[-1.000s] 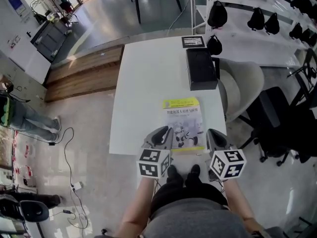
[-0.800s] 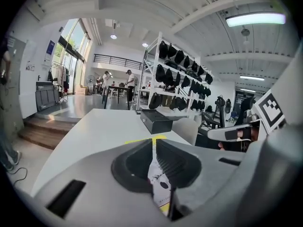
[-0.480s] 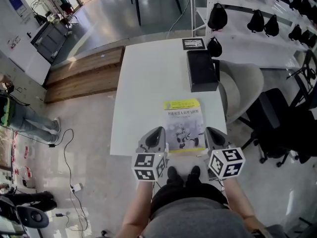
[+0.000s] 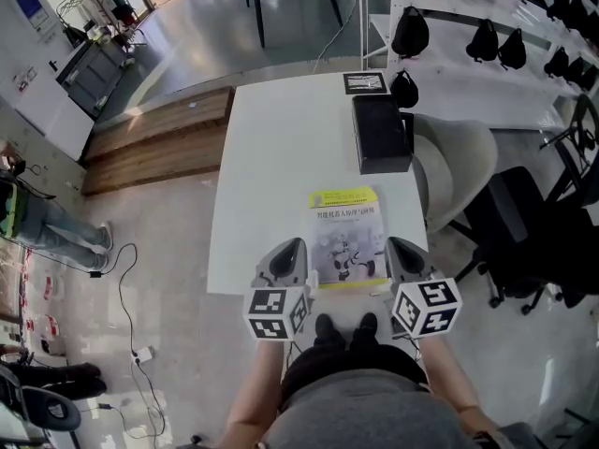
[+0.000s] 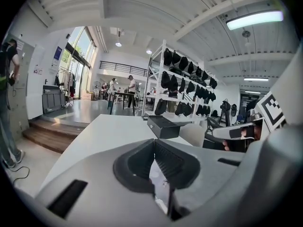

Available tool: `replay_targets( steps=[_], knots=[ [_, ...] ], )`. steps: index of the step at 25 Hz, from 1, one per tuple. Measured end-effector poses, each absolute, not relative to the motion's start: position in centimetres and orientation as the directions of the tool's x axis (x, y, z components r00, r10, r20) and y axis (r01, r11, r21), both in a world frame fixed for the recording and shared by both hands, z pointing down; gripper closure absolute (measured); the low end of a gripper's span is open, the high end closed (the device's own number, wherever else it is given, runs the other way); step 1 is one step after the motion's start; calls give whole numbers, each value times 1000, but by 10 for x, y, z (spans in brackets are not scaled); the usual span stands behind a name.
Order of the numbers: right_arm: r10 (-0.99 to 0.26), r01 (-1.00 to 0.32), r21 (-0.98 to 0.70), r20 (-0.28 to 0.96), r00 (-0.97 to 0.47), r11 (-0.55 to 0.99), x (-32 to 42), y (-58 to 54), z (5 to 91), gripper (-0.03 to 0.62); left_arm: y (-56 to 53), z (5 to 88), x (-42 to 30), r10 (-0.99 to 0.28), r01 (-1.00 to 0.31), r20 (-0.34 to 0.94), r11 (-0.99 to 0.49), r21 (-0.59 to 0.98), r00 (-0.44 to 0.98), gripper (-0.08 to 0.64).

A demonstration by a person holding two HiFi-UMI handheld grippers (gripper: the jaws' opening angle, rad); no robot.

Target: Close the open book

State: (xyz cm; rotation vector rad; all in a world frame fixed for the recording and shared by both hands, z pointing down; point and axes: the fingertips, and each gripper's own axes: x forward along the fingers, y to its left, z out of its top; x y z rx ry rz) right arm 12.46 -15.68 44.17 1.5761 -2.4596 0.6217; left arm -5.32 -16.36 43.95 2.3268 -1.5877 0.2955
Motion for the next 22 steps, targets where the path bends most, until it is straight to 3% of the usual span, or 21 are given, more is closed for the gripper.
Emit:
replay_targets(
  steps=[22],
  knots=[
    [-828, -900, -256, 363, -427, 352, 115, -168, 448, 589, -177, 449, -68, -865, -932, 349, -330, 148, 361, 552]
  ],
)
